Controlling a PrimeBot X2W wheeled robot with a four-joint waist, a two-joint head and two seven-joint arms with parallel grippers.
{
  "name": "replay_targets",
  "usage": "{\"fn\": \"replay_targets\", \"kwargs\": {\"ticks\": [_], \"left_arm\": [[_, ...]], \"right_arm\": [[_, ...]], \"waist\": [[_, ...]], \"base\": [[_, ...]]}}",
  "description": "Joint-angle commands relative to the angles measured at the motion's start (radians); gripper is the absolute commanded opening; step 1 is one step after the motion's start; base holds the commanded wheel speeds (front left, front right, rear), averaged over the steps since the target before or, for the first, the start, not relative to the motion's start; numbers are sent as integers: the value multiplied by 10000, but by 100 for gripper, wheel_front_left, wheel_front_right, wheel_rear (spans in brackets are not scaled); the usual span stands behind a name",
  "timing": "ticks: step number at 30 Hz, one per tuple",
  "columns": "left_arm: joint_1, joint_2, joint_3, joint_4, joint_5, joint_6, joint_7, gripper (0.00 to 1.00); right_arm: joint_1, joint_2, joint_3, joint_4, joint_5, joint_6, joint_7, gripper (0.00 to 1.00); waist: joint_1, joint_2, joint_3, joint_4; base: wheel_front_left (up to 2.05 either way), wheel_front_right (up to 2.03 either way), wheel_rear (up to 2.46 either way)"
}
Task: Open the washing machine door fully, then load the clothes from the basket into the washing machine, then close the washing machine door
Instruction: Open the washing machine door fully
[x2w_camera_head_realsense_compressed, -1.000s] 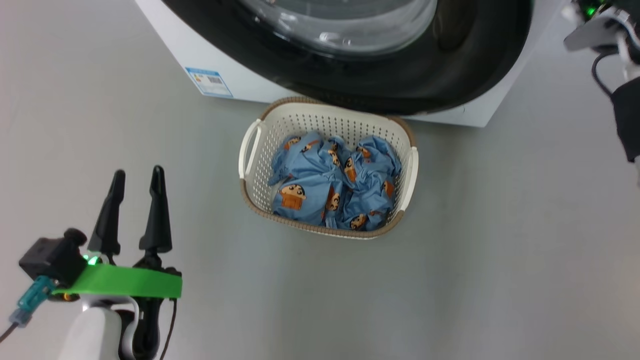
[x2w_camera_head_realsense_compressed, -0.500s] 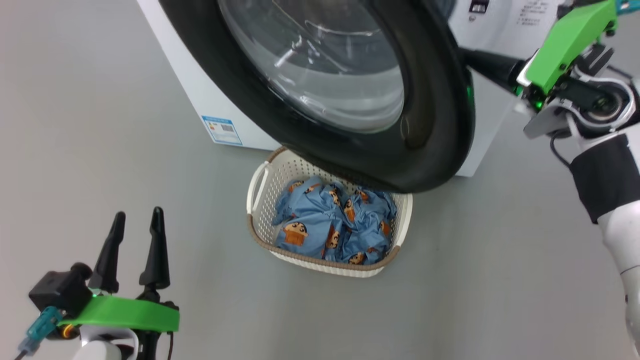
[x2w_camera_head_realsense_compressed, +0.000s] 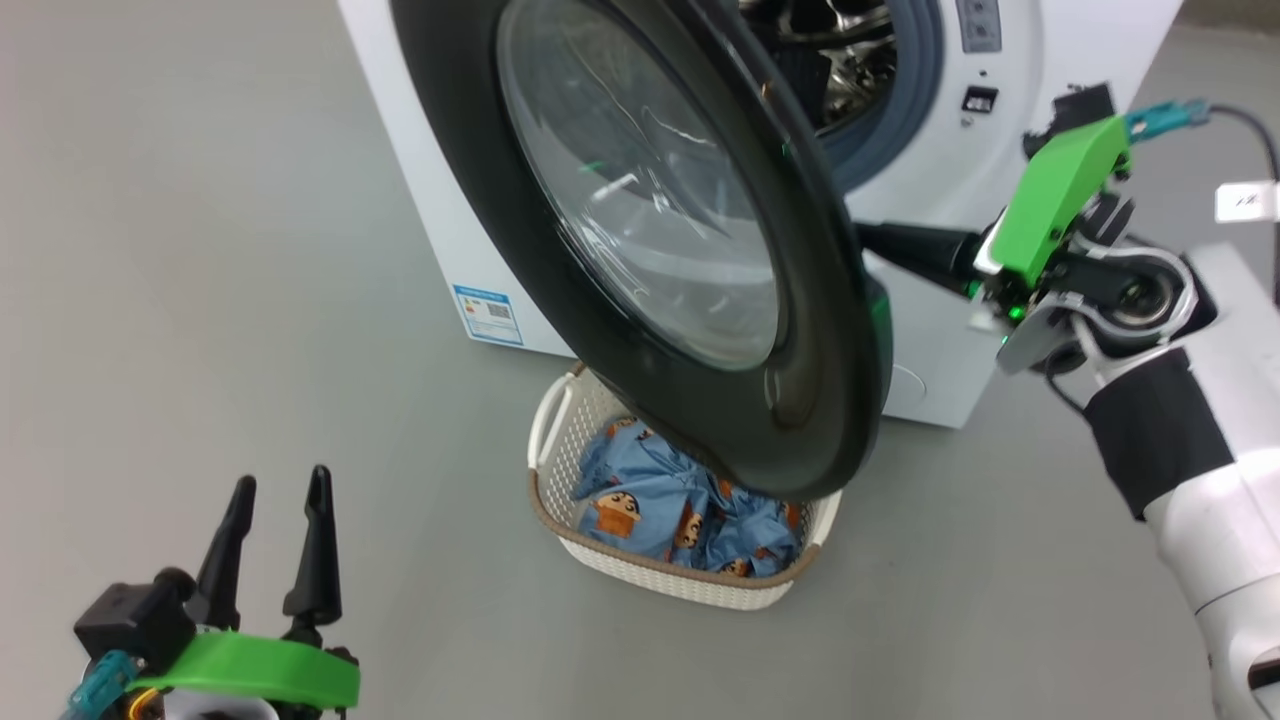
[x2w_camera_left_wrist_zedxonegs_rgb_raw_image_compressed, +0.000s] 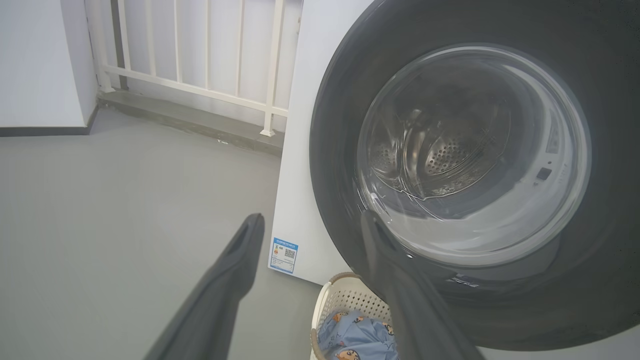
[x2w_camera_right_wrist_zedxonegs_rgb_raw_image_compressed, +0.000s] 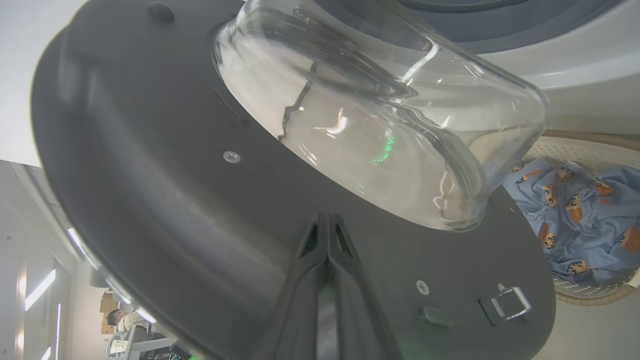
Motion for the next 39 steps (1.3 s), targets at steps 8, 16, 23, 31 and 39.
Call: {"fn": "replay_targets", "kwargs": {"ticks": [8, 16, 23, 31, 39], "left_arm": [[170, 359, 226, -310, 256, 268, 117, 100], [445, 511, 137, -676, 314, 466, 454, 100], [568, 588, 108, -938, 289, 563, 626, 100], [683, 633, 71, -1091, 249, 686, 696, 100], [811, 650, 31, -1142, 202, 754, 682, 100]], "right_arm": [[792, 408, 61, -506, 540, 48, 439, 0], [1549, 619, 10, -941, 942, 48, 628, 0], [1856, 686, 36, -1142, 1020, 48, 653, 0], [1931, 750, 38, -1122, 1064, 48, 671, 0], [1940, 746, -31, -987, 1092, 48, 672, 0]], "waist": [[0, 0, -764, 698], [0, 0, -1107, 1272], [0, 0, -1140, 1583], [0, 0, -1212, 1575], [0, 0, -1315, 1116]], "base": [[0, 0, 0], [0, 0, 0], [0, 0, 0], [0, 0, 0], [0, 0, 0]]}}
